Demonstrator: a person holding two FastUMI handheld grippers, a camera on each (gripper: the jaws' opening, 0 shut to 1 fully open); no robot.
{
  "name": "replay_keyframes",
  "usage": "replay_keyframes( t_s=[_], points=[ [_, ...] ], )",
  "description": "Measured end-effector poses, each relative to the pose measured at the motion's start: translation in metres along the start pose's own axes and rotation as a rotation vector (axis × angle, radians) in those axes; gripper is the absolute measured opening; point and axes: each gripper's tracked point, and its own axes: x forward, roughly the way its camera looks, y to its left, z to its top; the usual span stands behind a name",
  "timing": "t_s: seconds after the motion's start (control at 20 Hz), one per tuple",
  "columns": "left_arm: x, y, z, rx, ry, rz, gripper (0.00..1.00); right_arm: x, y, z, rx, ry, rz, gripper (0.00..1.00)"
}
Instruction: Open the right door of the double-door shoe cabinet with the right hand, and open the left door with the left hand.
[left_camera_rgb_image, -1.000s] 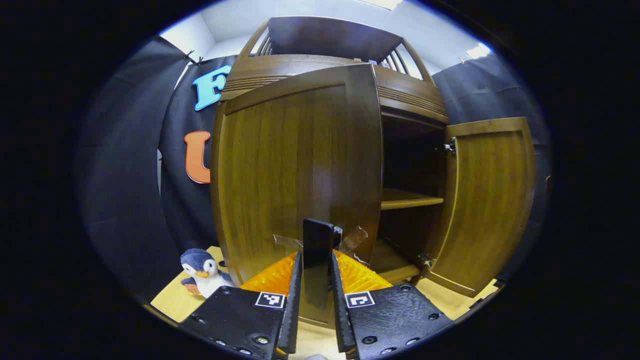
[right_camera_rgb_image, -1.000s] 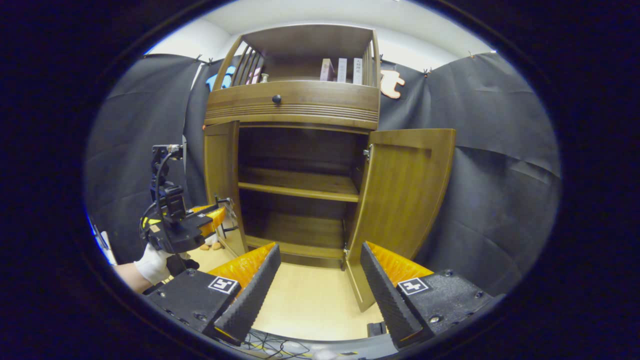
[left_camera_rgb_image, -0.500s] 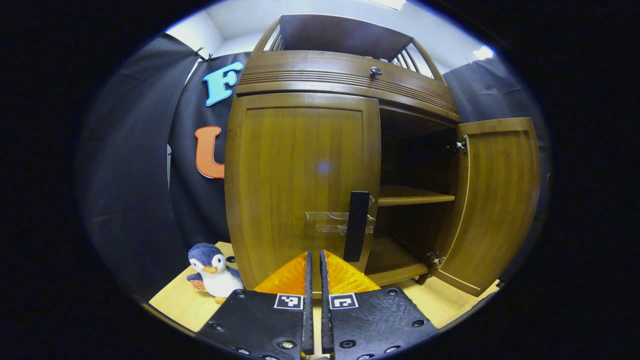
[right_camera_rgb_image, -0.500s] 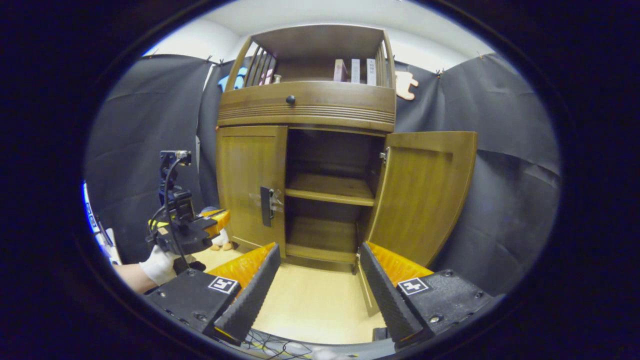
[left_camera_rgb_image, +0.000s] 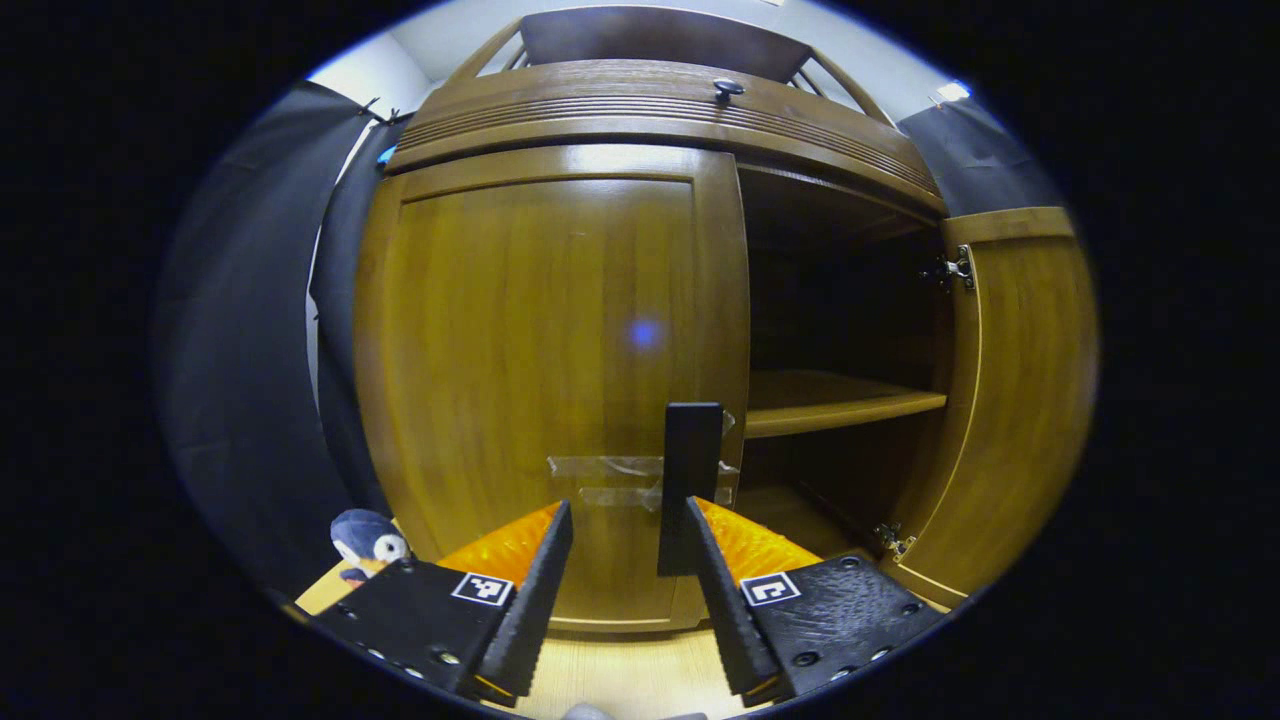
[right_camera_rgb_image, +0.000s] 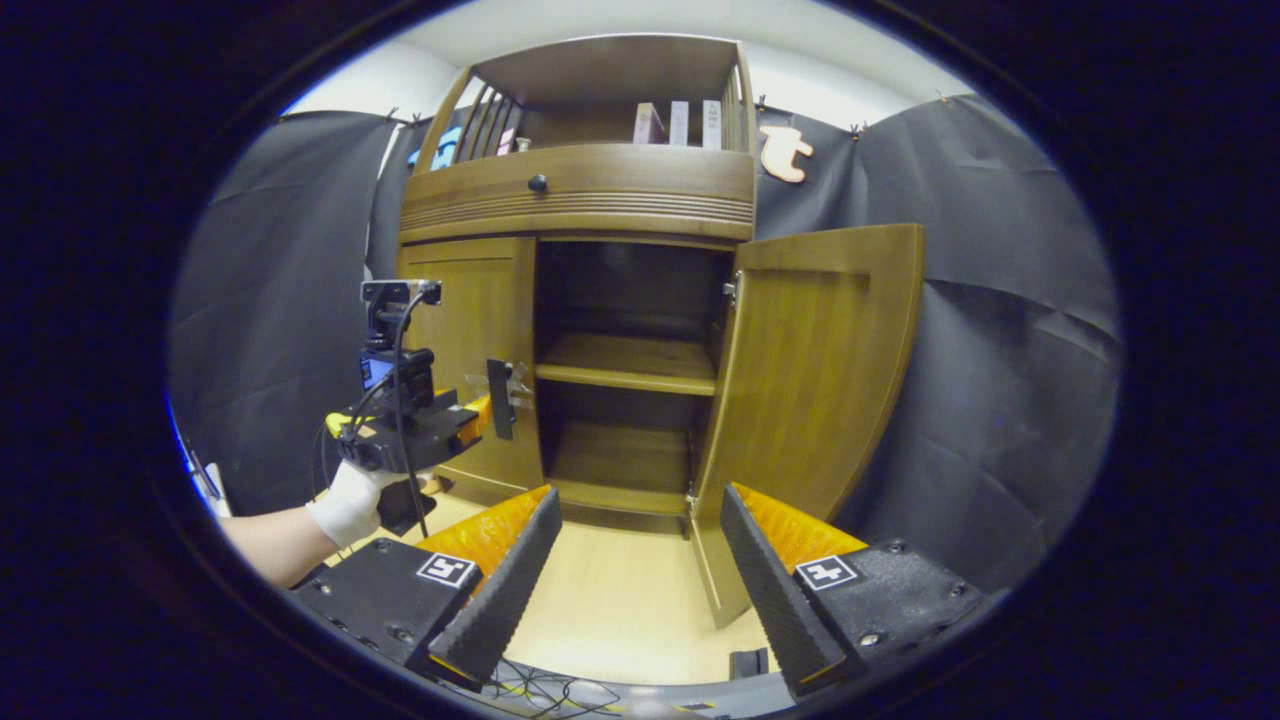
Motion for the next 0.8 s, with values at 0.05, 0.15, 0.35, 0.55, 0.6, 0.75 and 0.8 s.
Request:
replay_keyframes(
  t_s=[0.05, 0.15, 0.35, 0.55, 0.6, 0.75, 0.8],
  points=[
    [0.006, -0.005, 0.003, 0.005, -0.009, -0.015, 0.61, 0.001, -0.003, 0.001, 0.005, 0.001, -0.007, 1.0],
    [0.015, -0.013, 0.007, 0.018, -0.017, -0.04, 0.73, 0.005, -0.008, 0.003, 0.013, 0.002, -0.019, 1.0],
    [0.034, -0.015, 0.005, 0.024, -0.002, -0.028, 0.94, 0.009, -0.011, 0.002, 0.016, 0.009, -0.022, 1.0],
    [0.043, -0.014, 0.004, 0.004, 0.01, -0.028, 0.94, 0.011, -0.009, 0.002, 0.004, 0.014, -0.01, 1.0],
    [0.044, -0.016, 0.004, -0.004, 0.012, -0.033, 0.94, 0.013, -0.008, 0.002, 0.001, 0.015, -0.004, 1.0],
    [0.045, -0.012, 0.005, -0.007, 0.004, -0.032, 0.79, 0.015, -0.006, 0.001, -0.003, 0.018, 0.005, 1.0],
    [0.047, -0.018, 0.004, -0.023, 0.007, -0.053, 0.68, 0.016, -0.005, 0.001, -0.003, 0.02, 0.008, 1.0]
  ],
)
